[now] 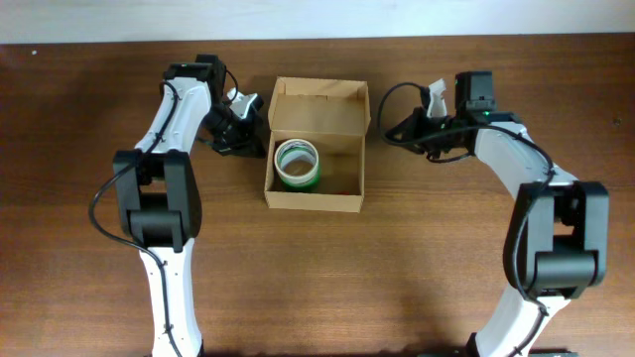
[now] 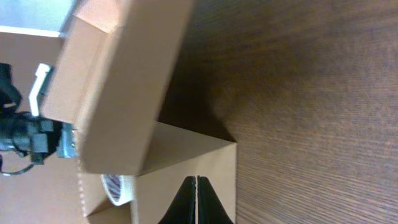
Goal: Pack container
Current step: 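Move both grippers to the box's left and right side flaps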
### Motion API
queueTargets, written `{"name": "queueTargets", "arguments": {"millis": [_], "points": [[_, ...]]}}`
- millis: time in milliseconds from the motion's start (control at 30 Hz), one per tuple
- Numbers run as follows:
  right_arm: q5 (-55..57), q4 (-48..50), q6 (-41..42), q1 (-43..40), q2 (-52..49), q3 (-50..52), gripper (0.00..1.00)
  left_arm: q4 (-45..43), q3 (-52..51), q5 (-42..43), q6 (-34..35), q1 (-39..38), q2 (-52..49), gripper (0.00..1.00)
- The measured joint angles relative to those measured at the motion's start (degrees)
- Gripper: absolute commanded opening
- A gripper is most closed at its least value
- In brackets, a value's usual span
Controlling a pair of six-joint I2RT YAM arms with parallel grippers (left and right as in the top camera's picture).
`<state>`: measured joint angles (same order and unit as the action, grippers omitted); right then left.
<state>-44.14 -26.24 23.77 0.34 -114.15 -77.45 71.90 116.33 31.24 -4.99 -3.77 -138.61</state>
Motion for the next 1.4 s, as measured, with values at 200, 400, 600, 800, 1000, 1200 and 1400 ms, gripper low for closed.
{"name": "queueTargets", "arguments": {"millis": [200,400,600,800,1000,1200,1400], "points": [[0.2,-0.5,-0.1,1.6,-4.8,0.0,0.04,-5.6,0.0,4.3,0.0,0.0,-0.6,0.02],[-1.9,3.4,-0.3,2.4,-8.0,0.0,0.04,-10.7,0.0,7.0,0.3,0.2,-0.6,0.02],[-4.9,7.0,-0.2,2.4,-8.2,0.0,0.04,-17.4,0.0,15.6,3.1,2.8,-1.0,0.01],[-6.1,9.2,-0.2,2.4,-8.2,0.0,0.04,-18.1,0.0,23.3,5.1,7.5,-5.0,0.02],[-7.5,12.7,0.2,2.4,-8.2,0.0,0.04,-18.8,0.0,29.9,5.6,9.7,-9.5,0.02],[-7.7,14.5,1.6,2.4,-8.3,0.0,0.04,-21.3,0.0,33.6,7.7,8.4,-11.0,0.02],[-8.1,16.5,3.1,2.4,-10.4,0.0,0.04,-23.5,0.0,35.6,9.0,6.8,-11.0,0.02]]}}
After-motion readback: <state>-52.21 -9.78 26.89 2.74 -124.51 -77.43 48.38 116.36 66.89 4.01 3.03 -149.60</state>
